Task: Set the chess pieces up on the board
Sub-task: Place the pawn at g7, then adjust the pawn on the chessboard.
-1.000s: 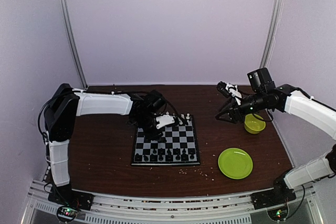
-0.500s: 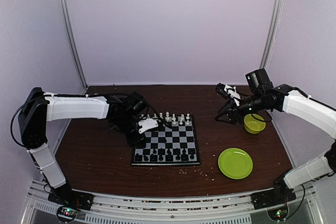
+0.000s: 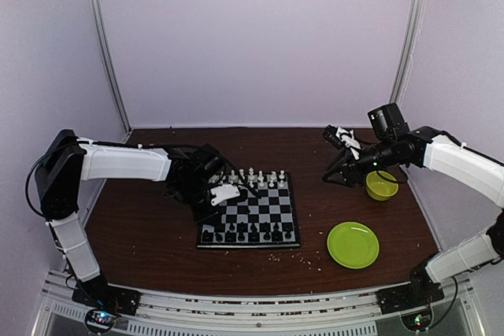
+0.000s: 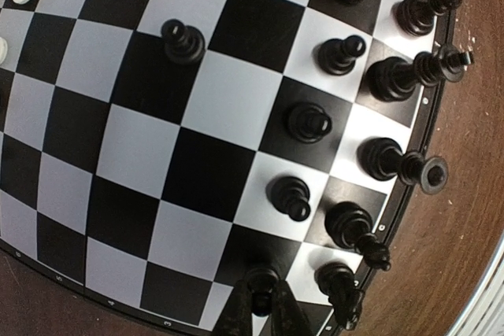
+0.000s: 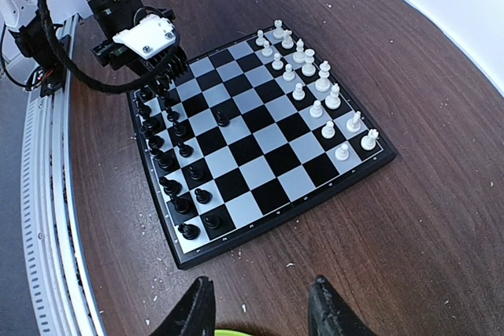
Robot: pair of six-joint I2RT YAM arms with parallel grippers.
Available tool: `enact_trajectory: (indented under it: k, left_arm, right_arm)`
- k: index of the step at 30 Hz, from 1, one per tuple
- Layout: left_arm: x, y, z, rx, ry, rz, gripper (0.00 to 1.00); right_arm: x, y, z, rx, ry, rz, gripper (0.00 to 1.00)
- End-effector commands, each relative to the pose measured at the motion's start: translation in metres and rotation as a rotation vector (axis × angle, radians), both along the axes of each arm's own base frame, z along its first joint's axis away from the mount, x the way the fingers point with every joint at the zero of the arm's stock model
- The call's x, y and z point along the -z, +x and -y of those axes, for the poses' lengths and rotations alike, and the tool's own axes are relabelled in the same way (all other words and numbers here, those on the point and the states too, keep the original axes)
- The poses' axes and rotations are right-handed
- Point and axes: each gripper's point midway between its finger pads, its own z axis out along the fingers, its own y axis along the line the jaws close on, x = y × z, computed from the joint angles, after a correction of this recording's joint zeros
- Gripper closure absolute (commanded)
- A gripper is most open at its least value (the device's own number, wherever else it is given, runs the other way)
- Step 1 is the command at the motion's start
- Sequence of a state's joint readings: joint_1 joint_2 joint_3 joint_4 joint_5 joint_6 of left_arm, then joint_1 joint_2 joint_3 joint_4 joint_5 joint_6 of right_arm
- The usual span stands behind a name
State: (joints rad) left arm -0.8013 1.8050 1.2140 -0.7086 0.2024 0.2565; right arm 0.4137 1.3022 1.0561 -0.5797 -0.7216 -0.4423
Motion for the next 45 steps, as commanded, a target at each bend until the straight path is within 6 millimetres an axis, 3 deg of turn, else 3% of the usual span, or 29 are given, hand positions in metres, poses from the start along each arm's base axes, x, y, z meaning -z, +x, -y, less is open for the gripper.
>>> enact_trajectory:
  k: [1,12,15,18,21,25,32,45]
  left_arm:
    - [-0.004,0.009,0.01,0.004,-0.03,0.019,0.93]
    - [0.002,0.015,0.008,-0.008,-0.002,0.028,0.89]
    - [0.0,0.014,0.006,-0.012,0.005,0.028,0.78]
    - [-0.02,0.014,0.008,-0.012,-0.024,0.047,0.68]
    - [-0.047,0.016,0.013,-0.007,-0.077,0.084,0.65]
    - [-0.069,0.037,0.029,-0.059,-0.151,0.156,0.64]
    - [-0.061,0.07,0.053,-0.151,-0.177,0.188,0.63]
    - [-0.03,0.08,0.081,-0.163,-0.209,0.105,0.6]
  right_arm:
    - [-0.009,0.005,-0.001,-0.005,0.011,0.017,0.6]
    - [-0.008,0.004,-0.001,-0.008,0.007,0.017,0.6]
    - [-0.009,0.004,-0.001,-0.007,0.008,0.017,0.6]
    - [-0.01,0.004,-0.001,-0.007,0.01,0.019,0.6]
    - [-0.01,0.004,-0.001,-0.008,0.011,0.02,0.6]
    - [-0.009,0.004,-0.001,-0.008,0.008,0.015,0.6]
    - [-0.009,0.004,0.0,-0.004,0.006,0.018,0.6]
    - [-0.005,0.005,0.0,-0.006,-0.003,0.012,0.6]
